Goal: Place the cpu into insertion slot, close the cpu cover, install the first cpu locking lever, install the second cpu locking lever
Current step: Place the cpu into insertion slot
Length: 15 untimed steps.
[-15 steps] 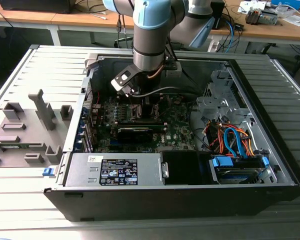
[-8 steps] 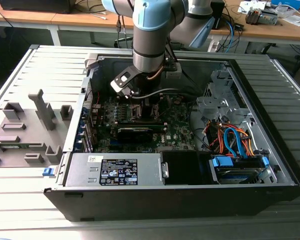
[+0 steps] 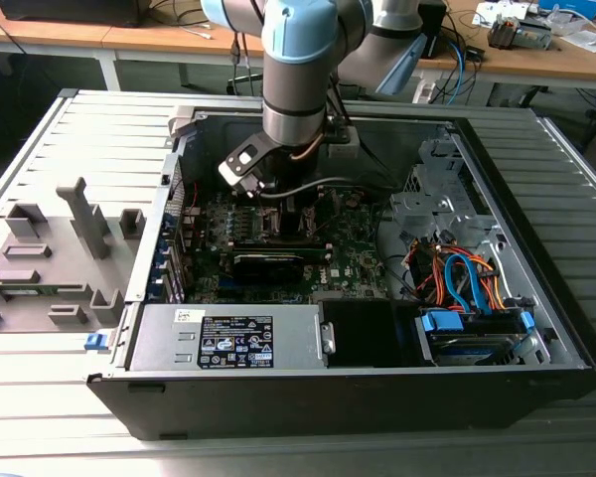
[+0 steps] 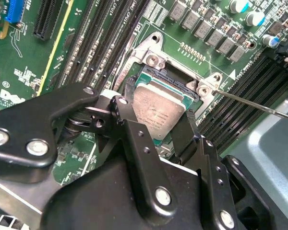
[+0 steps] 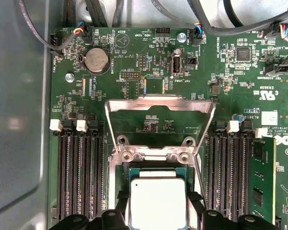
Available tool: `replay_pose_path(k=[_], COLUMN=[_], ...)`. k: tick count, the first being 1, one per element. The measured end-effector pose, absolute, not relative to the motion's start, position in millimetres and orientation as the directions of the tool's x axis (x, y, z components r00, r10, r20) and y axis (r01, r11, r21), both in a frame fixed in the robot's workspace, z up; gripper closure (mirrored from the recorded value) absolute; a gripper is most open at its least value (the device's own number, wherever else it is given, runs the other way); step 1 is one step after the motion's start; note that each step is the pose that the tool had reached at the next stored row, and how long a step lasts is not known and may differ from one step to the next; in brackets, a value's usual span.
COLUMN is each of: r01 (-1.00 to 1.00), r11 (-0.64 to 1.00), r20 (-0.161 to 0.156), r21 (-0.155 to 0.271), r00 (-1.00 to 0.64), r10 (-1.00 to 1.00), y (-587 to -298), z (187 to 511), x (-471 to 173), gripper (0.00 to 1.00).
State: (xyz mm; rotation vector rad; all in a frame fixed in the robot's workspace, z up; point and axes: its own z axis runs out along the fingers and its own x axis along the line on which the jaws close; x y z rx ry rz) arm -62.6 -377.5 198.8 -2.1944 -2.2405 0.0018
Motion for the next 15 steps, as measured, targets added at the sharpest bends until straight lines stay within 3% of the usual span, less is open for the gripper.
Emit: replay_pose_path(k=[8,9,12,15], r01=[1.000,1.000,1.000,1.000], r11=[0.021,0.021,0.021,0.020], r20=[-0.013,-0.017,-0.026,-0.011], r21=[-0.005,-0.005,-0.005,-0.005], r00=[-0.021,-0.021,-0.021,-0.021], r10=[1.000,1.000,0.999,1.000], y=[-377.5,-377.4,-377.4,-377.5], z=[197.7,197.6,197.6,197.9], x=[-62.5,-62.5,-62.5,-62.5], gripper=[0.45,0.39,0.39,0.39])
